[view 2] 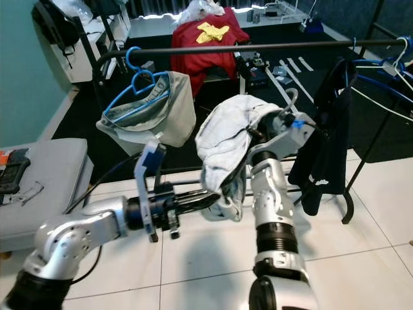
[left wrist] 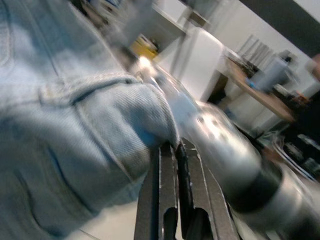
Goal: Hang hanger
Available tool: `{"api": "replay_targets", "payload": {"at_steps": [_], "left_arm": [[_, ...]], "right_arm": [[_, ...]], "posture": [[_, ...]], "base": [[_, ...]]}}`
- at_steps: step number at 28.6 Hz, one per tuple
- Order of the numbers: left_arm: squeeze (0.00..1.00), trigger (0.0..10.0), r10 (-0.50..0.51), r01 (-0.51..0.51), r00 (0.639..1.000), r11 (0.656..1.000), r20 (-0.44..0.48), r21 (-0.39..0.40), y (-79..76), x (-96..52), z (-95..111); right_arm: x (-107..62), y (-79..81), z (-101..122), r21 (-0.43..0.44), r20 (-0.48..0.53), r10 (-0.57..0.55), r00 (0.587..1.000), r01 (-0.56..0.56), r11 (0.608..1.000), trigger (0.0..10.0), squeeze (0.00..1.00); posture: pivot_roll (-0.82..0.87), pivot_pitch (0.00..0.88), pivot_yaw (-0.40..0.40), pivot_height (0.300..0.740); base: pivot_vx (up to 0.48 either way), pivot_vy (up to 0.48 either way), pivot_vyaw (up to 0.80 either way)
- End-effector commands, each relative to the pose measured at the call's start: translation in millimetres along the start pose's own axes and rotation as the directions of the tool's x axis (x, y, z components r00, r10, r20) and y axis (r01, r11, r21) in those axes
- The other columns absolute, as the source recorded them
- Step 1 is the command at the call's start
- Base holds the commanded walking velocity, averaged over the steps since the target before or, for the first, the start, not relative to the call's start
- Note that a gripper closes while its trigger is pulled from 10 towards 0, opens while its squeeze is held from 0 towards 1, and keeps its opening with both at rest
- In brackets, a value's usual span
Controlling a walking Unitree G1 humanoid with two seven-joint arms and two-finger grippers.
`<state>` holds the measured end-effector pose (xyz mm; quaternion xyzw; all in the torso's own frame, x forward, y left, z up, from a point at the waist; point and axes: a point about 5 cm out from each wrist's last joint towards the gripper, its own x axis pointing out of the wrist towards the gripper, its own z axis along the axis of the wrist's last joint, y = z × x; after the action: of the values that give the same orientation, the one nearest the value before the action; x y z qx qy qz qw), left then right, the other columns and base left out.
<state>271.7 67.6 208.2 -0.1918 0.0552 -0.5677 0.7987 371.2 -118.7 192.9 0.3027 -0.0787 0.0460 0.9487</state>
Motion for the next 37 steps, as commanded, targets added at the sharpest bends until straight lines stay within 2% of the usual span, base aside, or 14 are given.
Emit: {"api": "replay_targets", "payload": {"at_steps": [1, 3, 6, 14, 17, 18, 19, 20, 21, 23, 24, 25, 32, 37], "left_arm": [[0.0, 0.0, 0.045, -0.045, 0.999, 0.999, 0.024, 0.028, 4.6, 4.1, 4], [0.0, 0.0, 0.147, -0.151, 0.987, 0.986, 0.063, 0.07, 19.6, 8.5, 13], [0.0, 0.0, 0.2, -0.206, 0.977, 0.976, 0.075, 0.077, 31.5, 5.4, 21], [0.0, 0.0, 0.393, -0.389, 0.919, 0.902, 0.017, 0.186, 58.3, -16.2, 19], [0.0, 0.0, 0.524, -0.524, 0.85, 0.832, 0.051, 0.184, 74.1, -29.1, 20], [0.0, 0.0, 0.59, -0.59, 0.804, 0.779, 0.07, 0.211, 81.4, -35.0, 21], [0.0, 0.0, 0.59, -0.59, 0.804, 0.779, 0.07, 0.211, 81.4, -35.0, 21], [0.0, 0.0, 0.65, -0.654, 0.753, 0.725, 0.099, 0.217, 88.9, -40.1, 24], [0.0, 0.0, 0.65, -0.654, 0.753, 0.725, 0.099, 0.217, 88.9, -40.1, 24], [0.0, 0.0, 0.771, -0.8, 0.6, 0.577, 0.213, 0.166, 105.2, -52.9, 37], [0.0, 0.0, 0.771, -0.8, 0.6, 0.577, 0.213, 0.166, 105.2, -52.9, 37], [0.0, 0.0, 0.809, -0.852, 0.519, 0.514, 0.276, 0.098, 111.4, -58.9, 48], [0.0, 0.0, 0.775, -0.813, 0.581, 0.566, 0.248, 0.137, 108.4, -51.7, 45], [0.0, 0.0, 0.713, -0.74, 0.669, 0.665, 0.208, 0.099, 97.6, -38.5, 32]], "right_arm": [[-3.2, 22.0, -14, -0.035, -0.048, 0.101, 0.994, -0.103, 0.994, 10.0, 0.0], [-14.6, 35.9, -33, -0.087, -0.154, 0.201, 0.967, -0.216, 0.973, 10.0, 0.0], [-23.9, 36.9, -42, -0.131, -0.227, 0.244, 0.943, -0.278, 0.952, 10.0, 0.0], [-24.9, 19.7, -30, -0.165, -0.206, 0.204, 0.957, -0.239, 0.957, 10.0, 0.0], [-24.3, 14.1, -20, -0.181, -0.184, 0.186, 0.965, -0.22, 0.959, 10.0, 0.0], [-24.5, 12.0, -18, -0.181, -0.187, 0.18, 0.966, -0.214, 0.96, 10.0, 0.0], [-24.5, 12.0, -18, -0.181, -0.187, 0.18, 0.966, -0.214, 0.96, 10.0, 0.0], [-25.8, 10.4, -17, -0.182, -0.2, 0.177, 0.964, -0.214, 0.96, 10.0, 0.0], [-25.8, 10.4, -17, -0.182, -0.2, 0.177, 0.964, -0.214, 0.96, 10.0, 0.0], [-32.1, 7.1, -23, -0.192, -0.291, 0.187, 0.938, -0.249, 0.949, 10.0, 0.0], [-32.1, 7.1, -23, -0.192, -0.291, 0.187, 0.938, -0.249, 0.949, 10.0, 0.0], [-38.6, 4.4, -32, -0.201, -0.361, 0.193, 0.912, -0.279, 0.939, 10.0, 0.0], [-43.7, 1.2, -36, -0.178, -0.38, 0.173, 0.909, -0.255, 0.95, 10.0, 0.0], [-42.5, 0.4, -29, -0.147, -0.365, 0.164, 0.916, -0.231, 0.962, 10.0, 0.0]], "posture": [[-0.01, 0.084, 0.053, 0.74], [-0.02, 0.086, 0.053, 0.74], [-0.02, 0.09, 0.058, 0.74], [-0.03, 0.092, 0.064, 0.74], [-0.03, 0.094, 0.064, 0.74], [-0.03, 0.094, 0.059, 0.74], [-0.03, 0.094, 0.059, 0.74], [-0.03, 0.094, 0.058, 0.74], [-0.03, 0.094, 0.058, 0.74], [-0.04, 0.094, 0.053, 0.74], [-0.04, 0.094, 0.053, 0.74], [-0.03, 0.094, 0.053, 0.74], [-0.04, 0.091, 0.056, 0.74], [-0.04, 0.089, 0.054, 0.74]], "base": [[0.0, 0.0, 0.0], [0.0, 0.0, 0.0], [0.0, 0.0, 0.0], [0.0, 0.0, 0.0], [0.0, 0.0, 0.0], [0.0, 0.0, 0.0], [0.0, 0.0, 0.0], [0.0, 0.0, 0.0], [0.0, 0.0, 0.0], [0.0, 0.0, 0.0], [0.0, 0.0, 0.0], [0.0, 0.0, 0.0], [0.0, 0.0, 0.0], [0.0, 0.0, 0.0]]}}
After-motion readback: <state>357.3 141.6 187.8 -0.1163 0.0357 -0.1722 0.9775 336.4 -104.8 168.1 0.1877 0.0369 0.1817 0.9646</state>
